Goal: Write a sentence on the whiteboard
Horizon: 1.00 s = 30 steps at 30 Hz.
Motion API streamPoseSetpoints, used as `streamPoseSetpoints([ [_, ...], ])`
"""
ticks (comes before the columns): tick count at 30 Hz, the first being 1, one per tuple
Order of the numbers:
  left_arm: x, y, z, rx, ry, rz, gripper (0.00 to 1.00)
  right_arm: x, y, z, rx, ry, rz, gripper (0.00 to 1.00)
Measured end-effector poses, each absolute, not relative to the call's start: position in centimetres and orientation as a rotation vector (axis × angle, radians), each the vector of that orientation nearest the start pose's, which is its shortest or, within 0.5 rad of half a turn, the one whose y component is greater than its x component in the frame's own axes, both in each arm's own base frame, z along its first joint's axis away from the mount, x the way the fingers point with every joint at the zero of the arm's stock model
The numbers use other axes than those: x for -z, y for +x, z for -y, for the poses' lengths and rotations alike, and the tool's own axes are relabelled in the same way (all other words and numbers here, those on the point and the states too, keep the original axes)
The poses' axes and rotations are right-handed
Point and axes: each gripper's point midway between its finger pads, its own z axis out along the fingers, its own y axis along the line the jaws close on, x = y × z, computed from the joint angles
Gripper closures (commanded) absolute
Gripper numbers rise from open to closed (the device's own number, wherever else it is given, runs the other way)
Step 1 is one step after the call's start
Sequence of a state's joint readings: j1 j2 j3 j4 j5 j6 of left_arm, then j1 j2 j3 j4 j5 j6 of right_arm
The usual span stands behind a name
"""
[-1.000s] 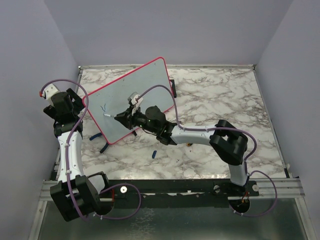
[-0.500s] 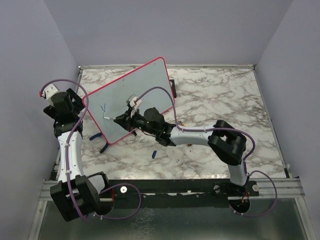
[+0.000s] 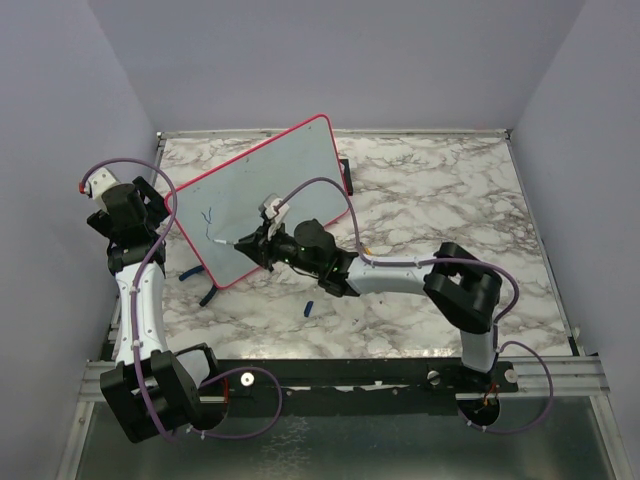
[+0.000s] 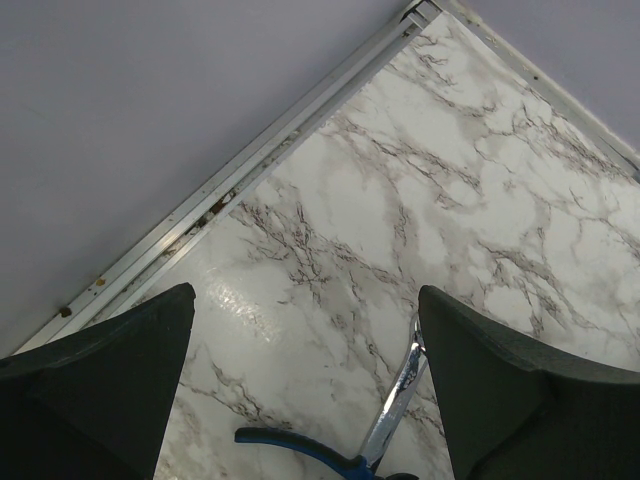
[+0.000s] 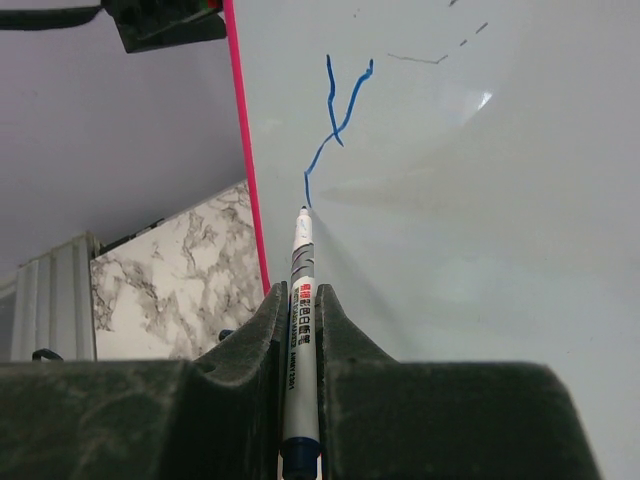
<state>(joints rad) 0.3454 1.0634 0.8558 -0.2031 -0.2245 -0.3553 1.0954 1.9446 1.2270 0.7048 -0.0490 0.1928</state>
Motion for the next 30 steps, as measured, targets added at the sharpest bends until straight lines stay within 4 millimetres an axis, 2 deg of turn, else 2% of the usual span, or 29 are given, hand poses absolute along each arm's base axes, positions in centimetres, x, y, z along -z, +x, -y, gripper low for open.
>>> streamPoseSetpoints([
  [10, -21.7, 32.6, -14.4, -0.216, -0.813, -1.802, 0.06, -24.0, 24.8, -51.2, -1.033, -0.73, -1.429, 0.99],
  [23, -21.7, 32.6, -14.4, -0.217, -0.813, -1.802, 0.06, -24.1, 27.6, -49.8, -0.968, -0.681, -1.438, 0.99],
  [30, -21.7, 32.6, -14.4, -0.217, -0.813, -1.802, 0.06, -24.3, 28.7, -49.9, -0.957, -0.664, -1.433, 0.99],
])
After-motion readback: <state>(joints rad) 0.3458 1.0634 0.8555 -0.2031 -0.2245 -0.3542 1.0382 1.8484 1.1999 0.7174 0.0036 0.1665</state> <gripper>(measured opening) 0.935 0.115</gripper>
